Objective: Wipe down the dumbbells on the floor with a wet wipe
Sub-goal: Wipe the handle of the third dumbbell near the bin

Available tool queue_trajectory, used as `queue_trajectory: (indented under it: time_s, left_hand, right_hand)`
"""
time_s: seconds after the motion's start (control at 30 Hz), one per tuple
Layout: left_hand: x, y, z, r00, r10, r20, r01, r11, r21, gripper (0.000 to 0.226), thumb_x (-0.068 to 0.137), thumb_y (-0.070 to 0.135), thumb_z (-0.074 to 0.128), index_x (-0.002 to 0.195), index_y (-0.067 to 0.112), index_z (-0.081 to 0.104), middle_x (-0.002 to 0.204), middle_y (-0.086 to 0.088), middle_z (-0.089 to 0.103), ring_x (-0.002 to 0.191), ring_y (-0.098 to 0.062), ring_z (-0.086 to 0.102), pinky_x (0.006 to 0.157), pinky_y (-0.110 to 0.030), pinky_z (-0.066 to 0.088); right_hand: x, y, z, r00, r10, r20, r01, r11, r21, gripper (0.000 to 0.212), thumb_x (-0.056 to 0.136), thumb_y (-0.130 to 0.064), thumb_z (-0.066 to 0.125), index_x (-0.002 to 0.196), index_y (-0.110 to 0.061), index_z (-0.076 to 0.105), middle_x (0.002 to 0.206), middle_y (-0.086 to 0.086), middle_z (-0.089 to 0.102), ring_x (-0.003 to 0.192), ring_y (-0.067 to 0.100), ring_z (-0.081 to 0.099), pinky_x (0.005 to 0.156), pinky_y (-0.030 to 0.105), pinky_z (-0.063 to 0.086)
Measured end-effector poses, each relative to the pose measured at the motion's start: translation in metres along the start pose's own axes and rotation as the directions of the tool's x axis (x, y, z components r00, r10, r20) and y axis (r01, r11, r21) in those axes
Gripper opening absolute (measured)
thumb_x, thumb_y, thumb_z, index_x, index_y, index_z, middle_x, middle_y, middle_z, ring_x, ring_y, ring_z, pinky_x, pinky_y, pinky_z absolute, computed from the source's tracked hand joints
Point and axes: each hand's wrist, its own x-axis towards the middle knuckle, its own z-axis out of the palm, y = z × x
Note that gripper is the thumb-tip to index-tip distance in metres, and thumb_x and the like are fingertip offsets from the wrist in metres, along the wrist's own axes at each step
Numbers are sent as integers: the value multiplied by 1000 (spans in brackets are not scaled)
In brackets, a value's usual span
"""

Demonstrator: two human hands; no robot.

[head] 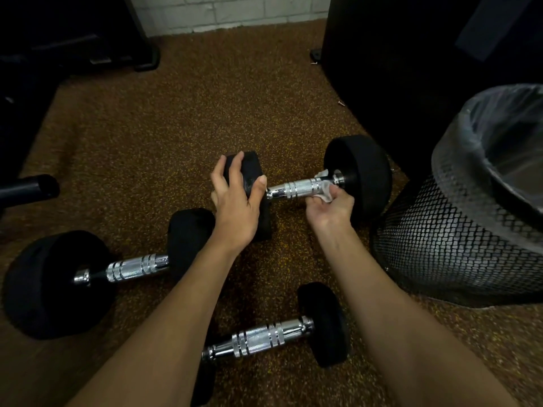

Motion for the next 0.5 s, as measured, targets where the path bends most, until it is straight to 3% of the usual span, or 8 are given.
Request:
queue_trajectory:
  time_s: [0.1, 0.23, 0.33, 0.43, 0.47, 0.5]
  left_hand:
    - [-1, 0, 0, 1000, 5, 0, -5, 1000, -4, 56, 97, 43, 40, 148, 31, 19, 156, 2, -1, 140, -28, 11, 100, -27, 11]
    - [-1, 1, 0, 1000, -1, 0, 1, 1000, 0, 56, 97, 43, 40, 148, 31, 19, 156, 2, -1, 139, -30, 13, 99, -27, 12]
    - [0, 1, -1, 1000, -6, 5, 6, 1000, -4, 57, 97, 43, 40, 148, 31, 19, 156, 2, -1, 139, -30, 13, 99, -27, 12]
    - [0, 0, -1, 1000, -6, 10, 6, 1000, -19, 57, 97, 43, 41, 148, 31, 19, 156, 3, -1, 139, -29, 11, 100, -27, 12]
    - [0, 0, -1, 1000, -2, 8, 2, 1000, -19, 57, 97, 42, 41, 148, 31, 20, 156, 3, -1, 139, -28, 11, 100, -27, 11]
    - [-1, 0, -1, 1000, 2, 6, -2, 1000, -18, 57, 97, 42, 41, 148, 30, 20, 156, 3, 0, 139, -28, 11, 101, -26, 11]
  right_hand:
    - [-1, -3, 1, 999, -10, -47, 8, 999, -37, 32, 95, 4, 36, 123, -3, 50, 98, 14, 58, 87, 21, 58, 98, 35, 44]
    - [-6, -8, 2, 996, 24, -84, -35, 991, -132, 36, 95, 7, 38, 129, 3, 48, 127, 19, 55, 120, 27, 53, 110, 41, 35]
    - [-19, -16, -5, 999, 42, -34, -47, 987, -155, 36, 95, 5, 41, 130, 5, 47, 131, 20, 54, 122, 28, 52, 108, 40, 36]
    - [-39, -22, -14, 991, -45, 125, 77, 961, -264, 39, 93, 6, 42, 132, 2, 47, 130, 18, 55, 118, 26, 55, 105, 37, 41]
    - [-42, -22, -17, 974, -129, 185, 193, 905, -380, 41, 93, 4, 43, 134, -1, 48, 131, 14, 56, 117, 22, 56, 106, 33, 40]
    - [-45, -23, -19, 931, -243, 274, 360, 743, -565, 42, 93, 1, 45, 135, -5, 49, 131, 7, 57, 114, 15, 57, 107, 25, 39]
